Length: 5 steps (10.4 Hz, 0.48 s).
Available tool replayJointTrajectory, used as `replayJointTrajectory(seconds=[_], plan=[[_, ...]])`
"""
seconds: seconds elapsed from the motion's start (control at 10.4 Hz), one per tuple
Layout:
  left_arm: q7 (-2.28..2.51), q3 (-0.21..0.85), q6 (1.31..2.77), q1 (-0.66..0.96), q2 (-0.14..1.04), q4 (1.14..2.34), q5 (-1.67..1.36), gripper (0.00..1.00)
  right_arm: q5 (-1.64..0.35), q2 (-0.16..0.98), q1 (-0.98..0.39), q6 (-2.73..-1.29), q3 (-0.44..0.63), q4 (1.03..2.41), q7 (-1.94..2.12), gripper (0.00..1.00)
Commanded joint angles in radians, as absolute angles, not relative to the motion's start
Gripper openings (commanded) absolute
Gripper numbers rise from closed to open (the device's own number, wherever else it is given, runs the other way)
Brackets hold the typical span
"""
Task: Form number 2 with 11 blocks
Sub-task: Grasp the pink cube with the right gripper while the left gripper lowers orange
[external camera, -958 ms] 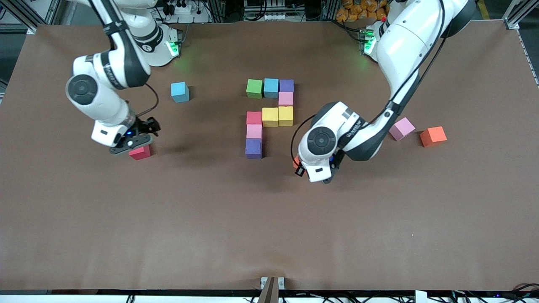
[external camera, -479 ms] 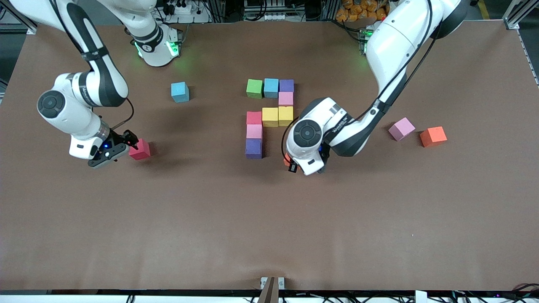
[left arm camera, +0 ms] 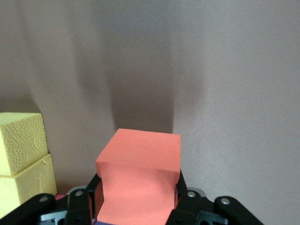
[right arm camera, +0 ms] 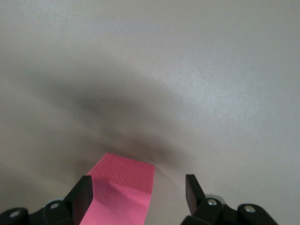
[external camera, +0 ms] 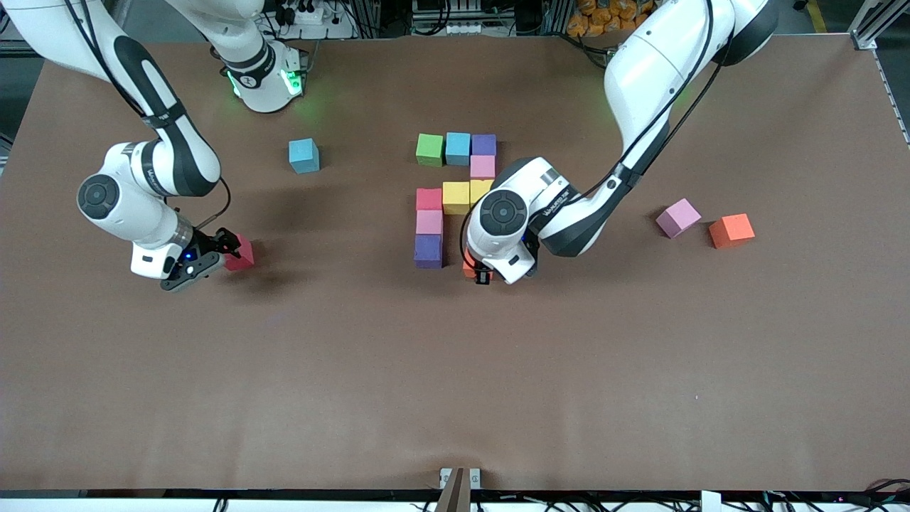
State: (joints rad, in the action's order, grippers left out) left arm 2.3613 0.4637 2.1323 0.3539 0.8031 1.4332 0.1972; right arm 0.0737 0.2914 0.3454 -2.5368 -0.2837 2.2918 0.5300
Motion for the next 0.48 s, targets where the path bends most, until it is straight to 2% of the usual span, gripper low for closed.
replayJointTrajectory(seconds=[0.0,0.38], plan=[[2.439,0.457,2.152,0.35,0.798,1.437,0.164,0.45,0.067,0.255,0.371,-2.441,-0.307,2.304,0.415,0.88],[2.512,0.457,2.177,0.36,0.798,1.442,0.144,0.44,-0.044,0.252,0.371,-2.413,-0.305,2.309,0.416,0.89]])
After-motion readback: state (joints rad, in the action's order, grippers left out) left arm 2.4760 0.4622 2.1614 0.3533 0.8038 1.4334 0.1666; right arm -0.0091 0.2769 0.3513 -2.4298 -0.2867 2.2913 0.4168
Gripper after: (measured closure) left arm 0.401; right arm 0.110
